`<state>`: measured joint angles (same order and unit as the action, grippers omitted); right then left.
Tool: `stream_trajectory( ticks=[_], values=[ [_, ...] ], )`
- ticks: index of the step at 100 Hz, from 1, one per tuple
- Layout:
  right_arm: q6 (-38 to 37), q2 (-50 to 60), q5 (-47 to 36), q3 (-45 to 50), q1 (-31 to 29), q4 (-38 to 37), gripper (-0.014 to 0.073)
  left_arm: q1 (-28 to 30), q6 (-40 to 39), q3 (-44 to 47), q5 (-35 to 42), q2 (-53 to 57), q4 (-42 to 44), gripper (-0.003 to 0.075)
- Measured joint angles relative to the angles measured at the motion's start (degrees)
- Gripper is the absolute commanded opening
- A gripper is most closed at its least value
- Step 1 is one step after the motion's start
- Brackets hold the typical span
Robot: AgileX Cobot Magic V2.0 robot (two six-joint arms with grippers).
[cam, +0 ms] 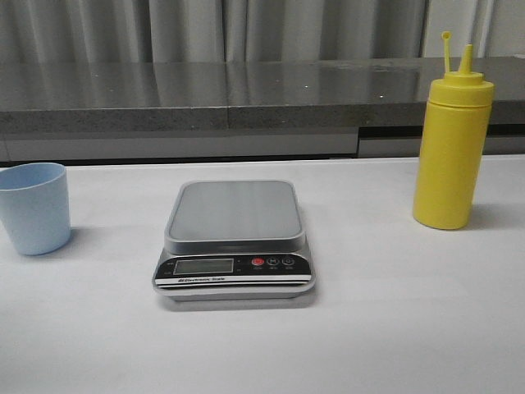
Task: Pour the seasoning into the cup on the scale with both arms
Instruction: 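Lower the left gripper toward the light blue cup, then grasp the light blue cup with the left gripper and lift it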
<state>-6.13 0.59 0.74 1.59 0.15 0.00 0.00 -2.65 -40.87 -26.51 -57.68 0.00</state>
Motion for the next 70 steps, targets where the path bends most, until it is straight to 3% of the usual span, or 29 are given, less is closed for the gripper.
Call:
stream_trajectory(
  ticks=[14,21,70],
  values=[
    [0.00,0.00,0.00,0.00,0.00,0.00,-0.0069,0.00,0.00,-3.63,0.00,-6.56,0.00,0.0469],
    [0.00,0.00,0.00,0.00,0.00,0.00,-0.0069,-0.11,0.00,-5.42,-0.29,-9.64,-0.54,0.0526],
    [0.00,0.00,0.00,0.00,0.00,0.00,-0.0069,-0.11,0.00,-24.61,-15.46,-32.42,-1.25,0.0525]
  ],
)
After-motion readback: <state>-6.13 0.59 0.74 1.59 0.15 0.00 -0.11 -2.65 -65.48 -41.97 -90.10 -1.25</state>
